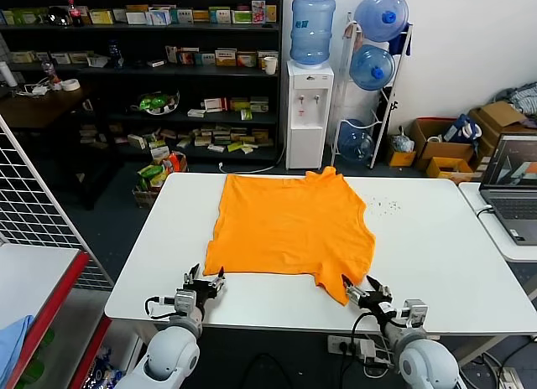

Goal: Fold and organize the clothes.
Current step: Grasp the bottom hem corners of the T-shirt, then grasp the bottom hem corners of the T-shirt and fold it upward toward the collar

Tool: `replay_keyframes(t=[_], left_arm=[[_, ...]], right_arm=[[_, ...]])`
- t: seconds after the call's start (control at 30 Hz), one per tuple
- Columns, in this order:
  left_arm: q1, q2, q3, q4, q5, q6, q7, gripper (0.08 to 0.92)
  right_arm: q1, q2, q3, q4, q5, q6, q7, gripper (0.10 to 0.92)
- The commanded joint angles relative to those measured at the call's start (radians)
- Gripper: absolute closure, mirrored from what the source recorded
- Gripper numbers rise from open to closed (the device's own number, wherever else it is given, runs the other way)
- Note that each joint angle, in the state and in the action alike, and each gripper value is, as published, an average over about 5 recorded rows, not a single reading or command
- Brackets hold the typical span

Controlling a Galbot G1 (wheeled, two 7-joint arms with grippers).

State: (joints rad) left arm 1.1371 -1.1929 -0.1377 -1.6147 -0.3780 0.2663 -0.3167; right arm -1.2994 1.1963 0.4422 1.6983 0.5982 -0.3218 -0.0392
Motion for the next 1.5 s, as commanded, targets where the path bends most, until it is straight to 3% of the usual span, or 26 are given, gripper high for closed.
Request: replay_keyframes(t=[0.03, 0.5, 0.6, 0.93, 1.27, 1.5], left_arm=[[0.003, -0.003, -0.001, 0.015, -0.005, 0.012, -0.001, 0.414], [0.056, 0.002, -0.003, -0.065, 0.013, -0.003, -0.011, 0.838], [0.074, 0.009, -0.006, -0.103, 0.016, -0.004, -0.018, 0.886], [0.186, 0.059, -0.034, -0.259, 0.024, -0.009, -0.036, 0.896], [0.394, 0.116, -0.064, -0.369, 0.067, -0.048, -0.039, 0.896], [0.346, 0.069, -0.054, -0.35, 0.137, -0.084, -0.034, 0.896]], right_arm=[[0.007, 0.011, -0.008, 0.001, 0.001, -0.008, 0.007, 0.467], [-0.091, 0.001, 0.013, 0.127, -0.054, 0.0, 0.036, 0.868], [-0.146, -0.012, 0.021, 0.195, -0.093, -0.004, 0.05, 0.901], [-0.349, -0.047, 0.06, 0.349, -0.183, -0.005, 0.093, 0.9], [-0.488, -0.04, 0.056, 0.448, -0.289, 0.016, 0.13, 0.9], [-0.376, -0.068, 0.056, 0.39, -0.306, 0.096, 0.11, 0.9]])
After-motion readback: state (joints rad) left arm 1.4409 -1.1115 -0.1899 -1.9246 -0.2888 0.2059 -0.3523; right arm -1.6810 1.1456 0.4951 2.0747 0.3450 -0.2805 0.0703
